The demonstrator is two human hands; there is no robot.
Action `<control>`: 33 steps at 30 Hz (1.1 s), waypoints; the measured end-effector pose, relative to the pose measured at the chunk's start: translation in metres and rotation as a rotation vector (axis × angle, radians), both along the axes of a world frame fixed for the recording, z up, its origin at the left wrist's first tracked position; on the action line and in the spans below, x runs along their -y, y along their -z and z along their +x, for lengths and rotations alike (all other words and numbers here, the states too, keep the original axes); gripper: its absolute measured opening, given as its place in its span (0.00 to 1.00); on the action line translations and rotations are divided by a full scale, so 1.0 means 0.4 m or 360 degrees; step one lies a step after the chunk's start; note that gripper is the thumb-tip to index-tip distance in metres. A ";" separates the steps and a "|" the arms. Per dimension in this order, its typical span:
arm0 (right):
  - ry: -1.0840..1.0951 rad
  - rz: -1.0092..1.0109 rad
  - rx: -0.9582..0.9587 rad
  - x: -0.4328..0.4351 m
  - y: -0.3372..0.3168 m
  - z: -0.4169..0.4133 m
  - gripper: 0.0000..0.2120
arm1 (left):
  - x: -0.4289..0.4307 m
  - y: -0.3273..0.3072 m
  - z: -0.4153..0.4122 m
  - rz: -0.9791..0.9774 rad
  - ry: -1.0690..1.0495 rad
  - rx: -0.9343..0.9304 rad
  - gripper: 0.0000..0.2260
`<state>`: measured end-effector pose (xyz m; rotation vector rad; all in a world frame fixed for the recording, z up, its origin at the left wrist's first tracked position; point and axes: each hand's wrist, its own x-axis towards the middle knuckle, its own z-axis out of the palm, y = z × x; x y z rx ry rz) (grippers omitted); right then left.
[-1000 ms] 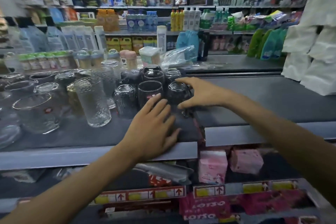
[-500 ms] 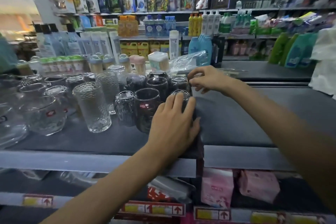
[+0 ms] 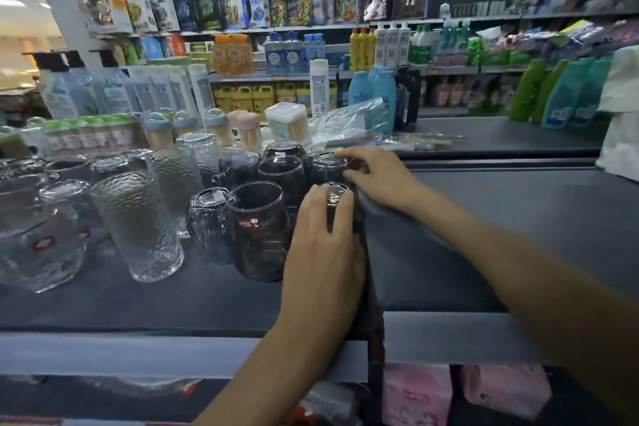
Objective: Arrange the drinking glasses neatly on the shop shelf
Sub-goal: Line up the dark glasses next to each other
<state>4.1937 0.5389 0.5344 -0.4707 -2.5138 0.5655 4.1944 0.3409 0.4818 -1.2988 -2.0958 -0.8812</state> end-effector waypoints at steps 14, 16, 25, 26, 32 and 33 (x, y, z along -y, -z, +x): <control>-0.0138 -0.0091 0.0081 -0.019 -0.003 0.007 0.21 | 0.049 -0.010 0.014 -0.0171 -0.0030 0.0114 0.33; -0.0144 -0.0133 0.0066 -0.020 0.002 0.003 0.21 | 0.054 -0.003 0.012 -0.0161 -0.0024 0.0110 0.33; -0.0063 -0.0185 -0.0084 -0.014 0.031 -0.014 0.25 | 0.056 0.009 0.016 -0.0139 -0.0086 0.0063 0.31; -0.0054 -0.0182 -0.0078 -0.013 0.031 -0.013 0.25 | 0.058 0.010 0.016 -0.0130 -0.0085 0.0061 0.31; -0.0042 -0.0202 -0.0064 0.007 0.019 -0.007 0.22 | 0.062 0.015 0.014 -0.0075 -0.0077 0.0055 0.30; -0.0041 -0.0214 -0.0069 0.009 0.017 -0.007 0.22 | 0.062 0.016 0.015 -0.0068 -0.0080 0.0055 0.29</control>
